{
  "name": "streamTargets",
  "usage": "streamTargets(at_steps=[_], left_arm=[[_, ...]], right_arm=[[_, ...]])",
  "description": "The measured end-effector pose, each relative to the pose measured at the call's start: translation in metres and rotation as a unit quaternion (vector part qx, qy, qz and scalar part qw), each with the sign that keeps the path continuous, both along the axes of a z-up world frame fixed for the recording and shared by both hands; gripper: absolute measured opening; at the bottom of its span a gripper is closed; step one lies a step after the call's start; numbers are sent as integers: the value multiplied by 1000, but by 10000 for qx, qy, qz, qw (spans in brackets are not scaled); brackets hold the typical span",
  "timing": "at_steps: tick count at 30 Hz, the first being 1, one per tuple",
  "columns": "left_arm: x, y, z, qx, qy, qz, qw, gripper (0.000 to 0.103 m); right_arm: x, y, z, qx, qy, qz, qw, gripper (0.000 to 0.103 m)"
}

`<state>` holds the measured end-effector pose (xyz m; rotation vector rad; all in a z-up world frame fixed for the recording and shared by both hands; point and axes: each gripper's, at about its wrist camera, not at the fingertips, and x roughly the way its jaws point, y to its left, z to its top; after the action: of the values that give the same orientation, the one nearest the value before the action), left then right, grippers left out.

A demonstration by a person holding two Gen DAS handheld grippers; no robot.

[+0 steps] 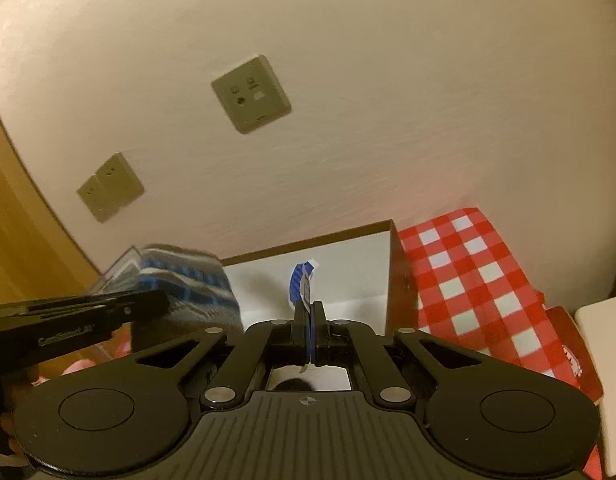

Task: Organize soft objects
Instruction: 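Lift the sock and card packet and carry both tools to the white box, then open the left tool over the box while the right tool releases the card packet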

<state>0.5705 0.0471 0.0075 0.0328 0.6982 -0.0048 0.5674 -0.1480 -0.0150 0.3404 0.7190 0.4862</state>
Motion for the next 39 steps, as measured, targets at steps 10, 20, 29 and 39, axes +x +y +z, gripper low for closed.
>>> streamTargets(at_steps=[10,20,29,39], left_arm=[[30,22,-37,-152,638,651,9957,27],[15,28,-23,-241,643,775,9946,40],[-25,24,-4,-515,572,616,9951,43],[-100,13,17,-659,322,303,9968,44]], right_arm=[[17,6,-27,-60,251,50,9997,0],[11,16,-19,15,-9,19,10000,66],[-31,1,-14,-175,331,62,9993,67],[-92,-25,6,210,462,-144,9986,68]])
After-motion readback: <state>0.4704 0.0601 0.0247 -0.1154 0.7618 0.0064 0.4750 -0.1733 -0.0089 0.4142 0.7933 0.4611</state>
